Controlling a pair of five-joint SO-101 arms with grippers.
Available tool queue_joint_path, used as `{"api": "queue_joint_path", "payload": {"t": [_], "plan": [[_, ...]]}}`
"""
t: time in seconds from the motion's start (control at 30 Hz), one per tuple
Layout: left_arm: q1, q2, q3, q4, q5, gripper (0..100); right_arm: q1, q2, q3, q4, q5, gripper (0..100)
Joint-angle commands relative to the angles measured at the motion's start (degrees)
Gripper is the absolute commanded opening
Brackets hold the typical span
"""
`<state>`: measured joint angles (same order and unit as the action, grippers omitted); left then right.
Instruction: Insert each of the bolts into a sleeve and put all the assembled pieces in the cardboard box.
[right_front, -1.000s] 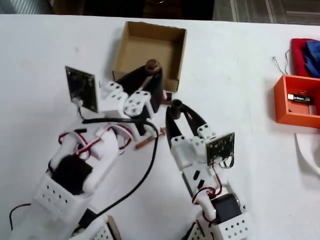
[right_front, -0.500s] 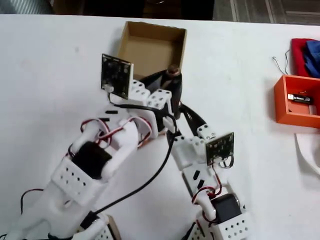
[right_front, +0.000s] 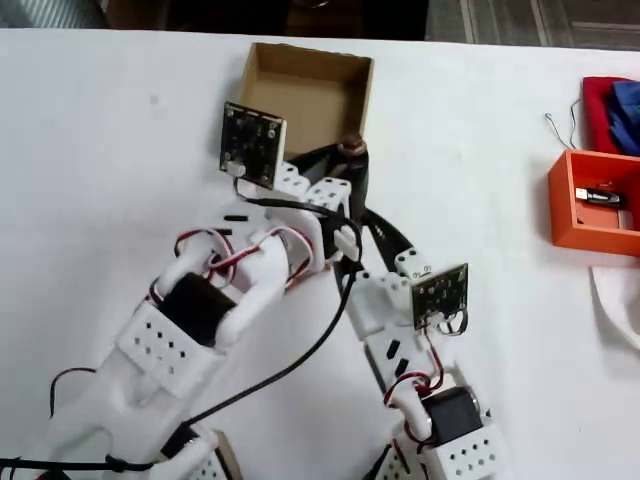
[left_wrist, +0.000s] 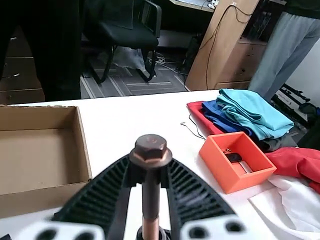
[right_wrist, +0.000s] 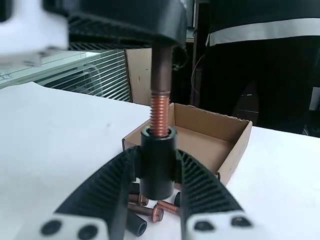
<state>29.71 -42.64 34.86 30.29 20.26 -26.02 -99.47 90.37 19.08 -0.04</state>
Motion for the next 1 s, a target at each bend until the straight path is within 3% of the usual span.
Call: {"api": "queue_joint_path", "payload": {"t": [0.0, 0.17, 0.43, 0.5, 0.67, 0.97], "plan": [[0.7, 0.1, -3.0, 2.8, -0.4, 3, -0.6, -0.1, -0.6, -1.4, 0.0, 2.1], [3.1, -0.4, -2.8, 9.1, -2.5, 3, -0.6, -0.1, -0.6, -1.3, 0.0, 2.1], [3.8, -0.4, -3.2, 10.9, -2.8, 3, -0.4, -0.1, -0.6, -1.3, 0.0, 2.1], [3.8, -0.4, -3.3, 13.5, -2.9, 7, -0.4, -0.1, -0.6, -1.3, 0.0, 2.1], [4.0, -0.4, -3.3, 21.6, -2.5, 28, -0.3, -0.1, -0.6, -1.3, 0.0, 2.1], [3.6, -6.6, -3.1, 22.9, -2.8, 26, -0.3, 0.1, -0.5, -1.2, 0.0, 2.1]]}}
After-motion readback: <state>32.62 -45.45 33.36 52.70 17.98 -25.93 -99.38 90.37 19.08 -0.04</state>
